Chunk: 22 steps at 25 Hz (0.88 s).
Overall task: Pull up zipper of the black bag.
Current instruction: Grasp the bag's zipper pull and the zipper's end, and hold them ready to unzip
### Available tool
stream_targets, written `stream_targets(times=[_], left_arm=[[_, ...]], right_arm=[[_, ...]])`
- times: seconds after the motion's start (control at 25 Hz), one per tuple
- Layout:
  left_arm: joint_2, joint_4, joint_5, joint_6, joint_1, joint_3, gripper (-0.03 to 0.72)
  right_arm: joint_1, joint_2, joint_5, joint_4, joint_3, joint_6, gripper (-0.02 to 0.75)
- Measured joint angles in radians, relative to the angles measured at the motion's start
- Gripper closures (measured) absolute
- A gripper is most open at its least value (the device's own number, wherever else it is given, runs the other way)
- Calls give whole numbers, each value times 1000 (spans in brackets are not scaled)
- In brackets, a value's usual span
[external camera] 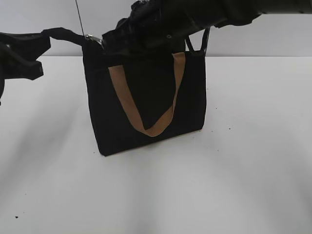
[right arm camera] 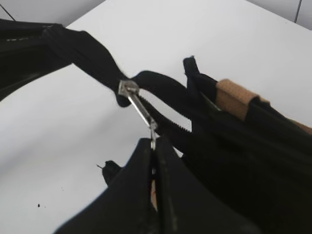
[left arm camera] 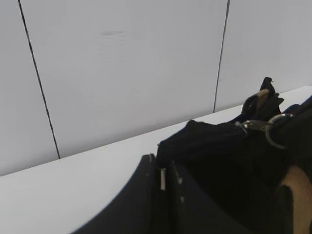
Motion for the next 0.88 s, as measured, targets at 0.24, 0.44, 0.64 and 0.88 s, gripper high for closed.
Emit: stream_targets(times=[0.24, 0.44, 0.64, 0.88], left_arm=[[0, 4, 15, 0, 0, 0, 655], [-34, 8, 19, 0, 0, 0, 655], [-57, 12, 60, 0, -2, 0, 655], [-62, 15, 117, 0, 0, 0, 655]], right_arm=[[-22, 0, 20, -98, -1, 86, 751], [-47, 0, 23, -113, -1, 116, 751], [-64, 0, 31, -113, -1, 147, 751], [-65, -2, 37, -113, -1, 160, 751]])
